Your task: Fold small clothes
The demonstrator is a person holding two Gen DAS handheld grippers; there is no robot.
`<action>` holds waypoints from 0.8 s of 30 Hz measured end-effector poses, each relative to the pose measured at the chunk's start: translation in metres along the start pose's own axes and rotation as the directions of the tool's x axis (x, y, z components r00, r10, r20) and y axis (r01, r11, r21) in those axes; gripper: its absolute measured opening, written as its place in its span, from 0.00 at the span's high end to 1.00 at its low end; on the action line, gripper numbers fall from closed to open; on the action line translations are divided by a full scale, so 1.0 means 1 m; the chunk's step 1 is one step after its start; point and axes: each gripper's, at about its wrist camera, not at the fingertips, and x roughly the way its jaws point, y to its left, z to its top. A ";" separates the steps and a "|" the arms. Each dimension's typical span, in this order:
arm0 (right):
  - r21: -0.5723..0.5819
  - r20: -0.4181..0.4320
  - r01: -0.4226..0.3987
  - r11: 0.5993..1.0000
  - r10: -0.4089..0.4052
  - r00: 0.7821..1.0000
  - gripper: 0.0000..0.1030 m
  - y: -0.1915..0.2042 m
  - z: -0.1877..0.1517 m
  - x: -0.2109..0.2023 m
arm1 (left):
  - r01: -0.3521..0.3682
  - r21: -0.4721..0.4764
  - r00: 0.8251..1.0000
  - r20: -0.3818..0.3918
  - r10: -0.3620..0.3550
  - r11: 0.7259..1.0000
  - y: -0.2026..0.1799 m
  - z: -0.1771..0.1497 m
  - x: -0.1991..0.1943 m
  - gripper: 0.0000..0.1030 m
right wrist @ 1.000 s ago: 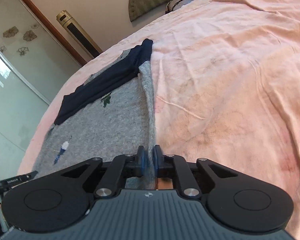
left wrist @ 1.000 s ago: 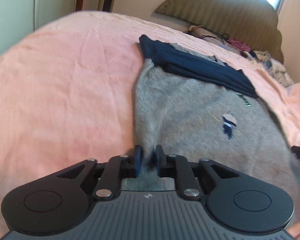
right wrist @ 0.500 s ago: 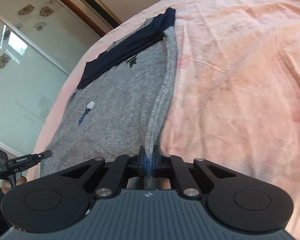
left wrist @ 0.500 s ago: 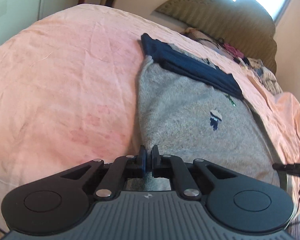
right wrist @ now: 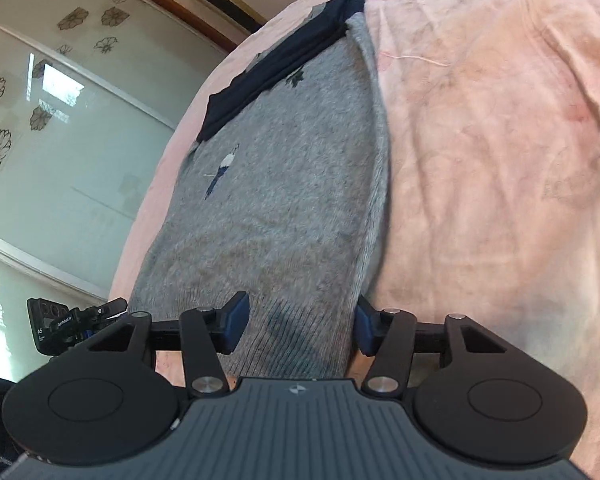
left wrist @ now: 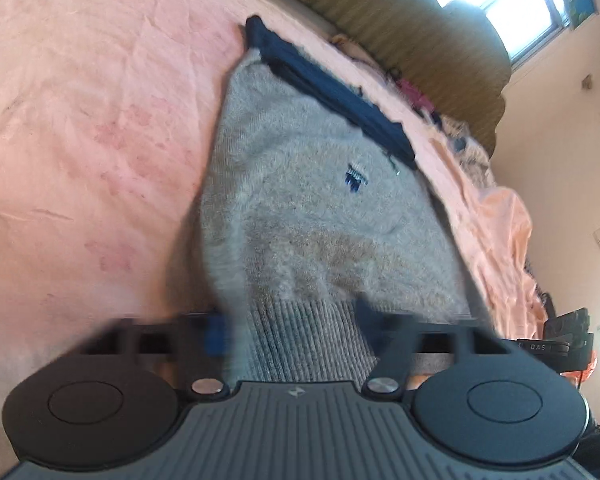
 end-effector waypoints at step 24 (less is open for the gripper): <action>-0.034 -0.041 0.002 0.999 -0.004 0.999 0.90 -0.007 -0.004 -0.023 | 0.042 0.112 0.999 -0.029 -0.039 0.993 -0.008 -0.005 -0.025 0.96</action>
